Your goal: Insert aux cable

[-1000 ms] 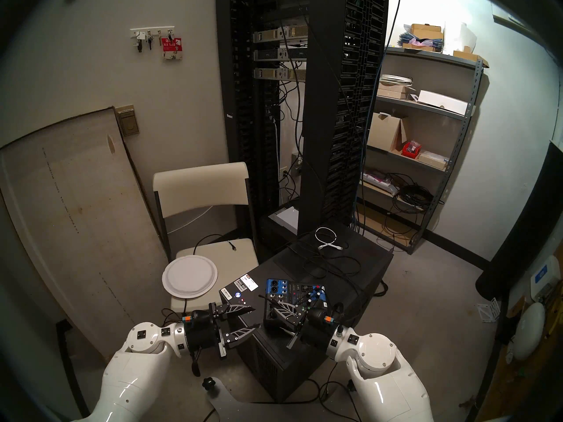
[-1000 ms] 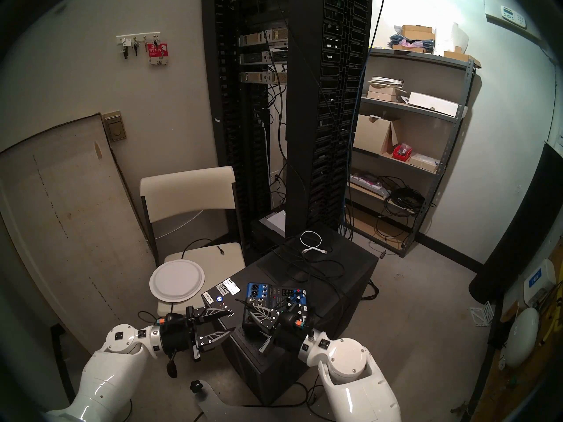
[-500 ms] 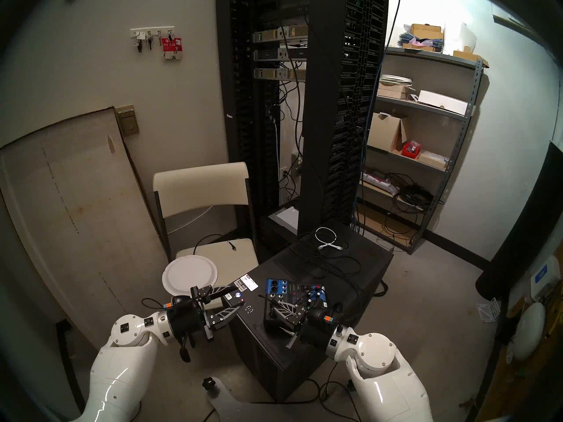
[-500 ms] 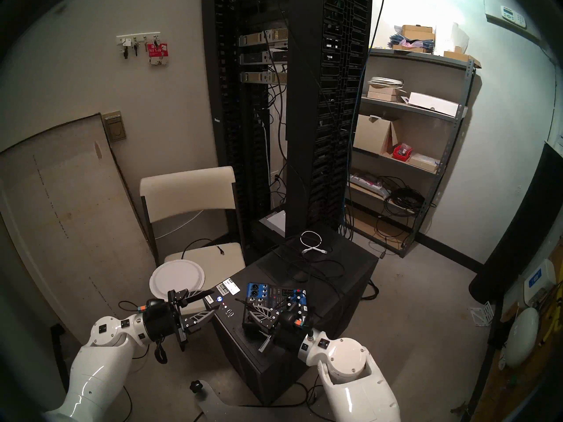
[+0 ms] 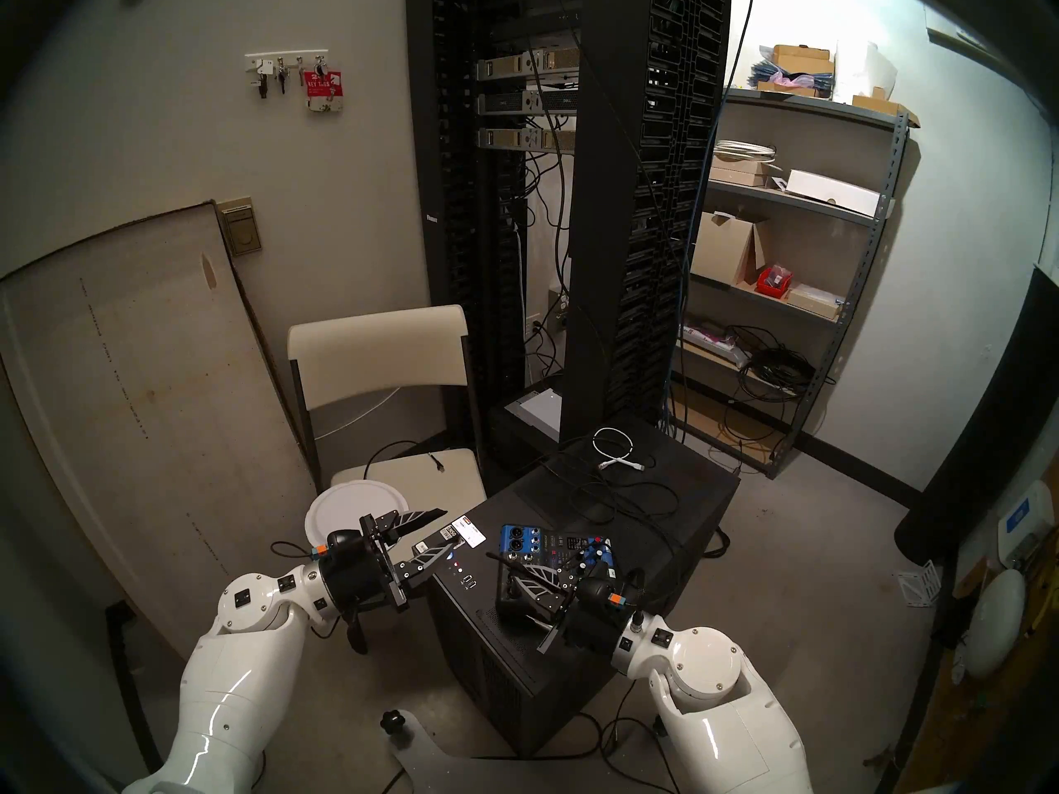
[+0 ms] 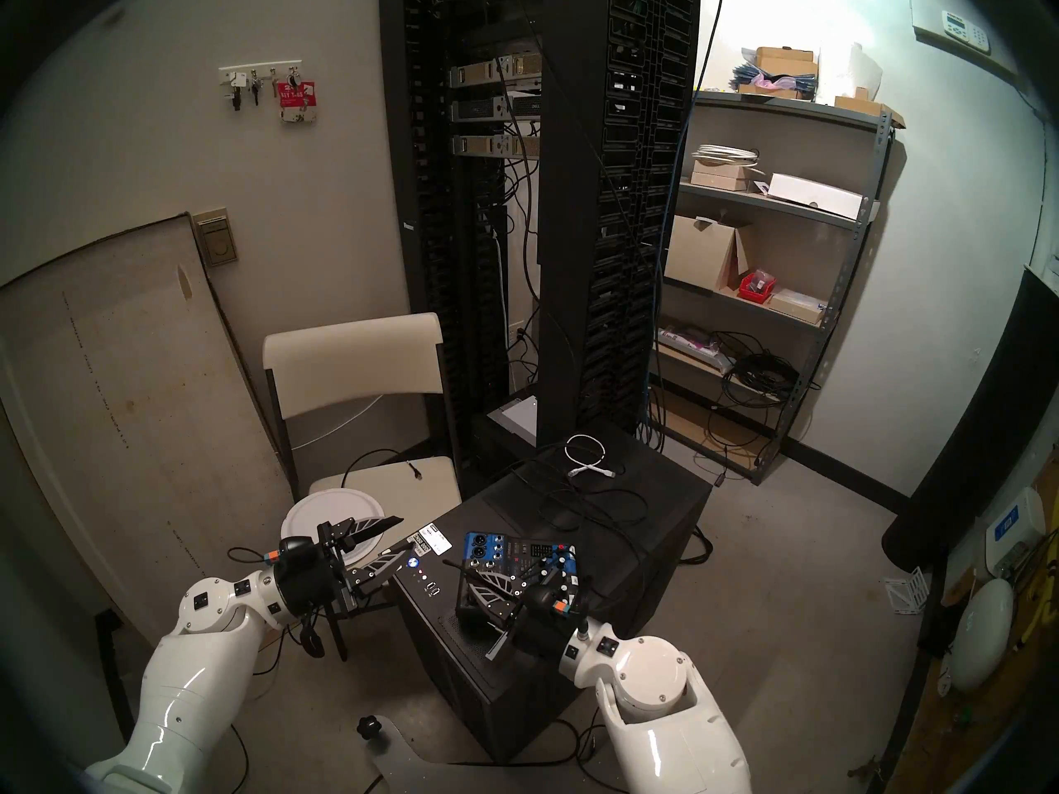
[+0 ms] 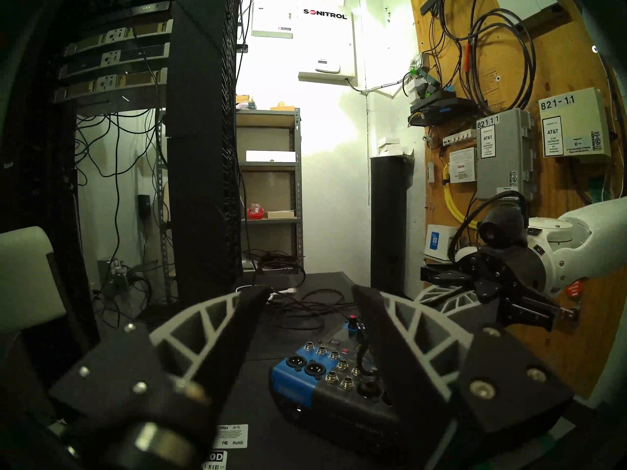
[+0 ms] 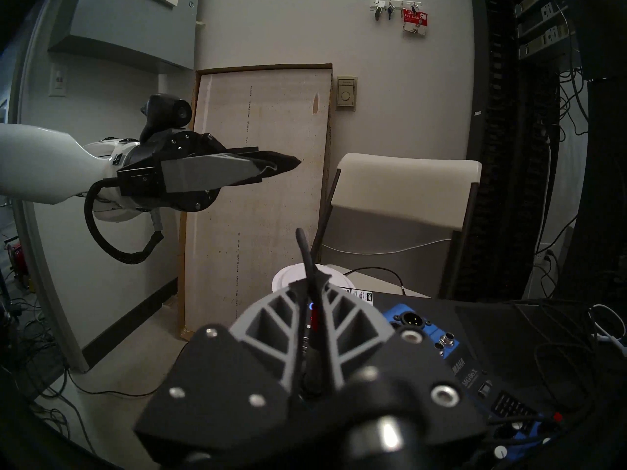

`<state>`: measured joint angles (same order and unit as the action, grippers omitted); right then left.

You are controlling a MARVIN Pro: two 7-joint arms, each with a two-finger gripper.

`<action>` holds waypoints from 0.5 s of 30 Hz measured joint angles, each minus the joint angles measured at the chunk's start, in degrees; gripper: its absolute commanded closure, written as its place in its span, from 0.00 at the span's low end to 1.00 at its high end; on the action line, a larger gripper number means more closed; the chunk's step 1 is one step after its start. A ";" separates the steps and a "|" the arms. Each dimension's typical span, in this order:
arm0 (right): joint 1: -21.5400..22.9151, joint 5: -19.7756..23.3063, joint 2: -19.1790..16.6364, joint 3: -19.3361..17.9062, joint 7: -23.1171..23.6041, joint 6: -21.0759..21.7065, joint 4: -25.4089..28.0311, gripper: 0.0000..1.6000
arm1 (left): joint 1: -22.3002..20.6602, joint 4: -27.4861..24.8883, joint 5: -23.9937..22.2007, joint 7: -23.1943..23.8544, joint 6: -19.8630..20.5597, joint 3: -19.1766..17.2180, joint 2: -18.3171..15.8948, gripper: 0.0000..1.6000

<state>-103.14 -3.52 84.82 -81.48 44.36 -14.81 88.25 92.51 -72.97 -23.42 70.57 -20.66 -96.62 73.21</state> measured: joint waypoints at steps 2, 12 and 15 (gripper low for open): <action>-0.19 0.14 -0.04 -0.03 0.13 0.33 0.30 0.60 | -0.56 0.52 0.00 -0.14 -0.19 0.10 0.16 0.20; -1.50 0.82 -0.33 -0.19 1.19 1.83 2.05 0.51 | -2.31 1.28 -0.12 -0.27 -0.76 0.27 0.42 0.18; -1.91 0.92 -0.38 -0.37 1.31 1.83 2.62 0.29 | -2.65 1.46 -0.16 -0.16 -0.90 0.26 0.47 0.18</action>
<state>-105.06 -2.60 84.44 -81.85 45.67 -12.98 90.87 89.86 -71.51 -23.58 70.41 -21.56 -96.36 73.68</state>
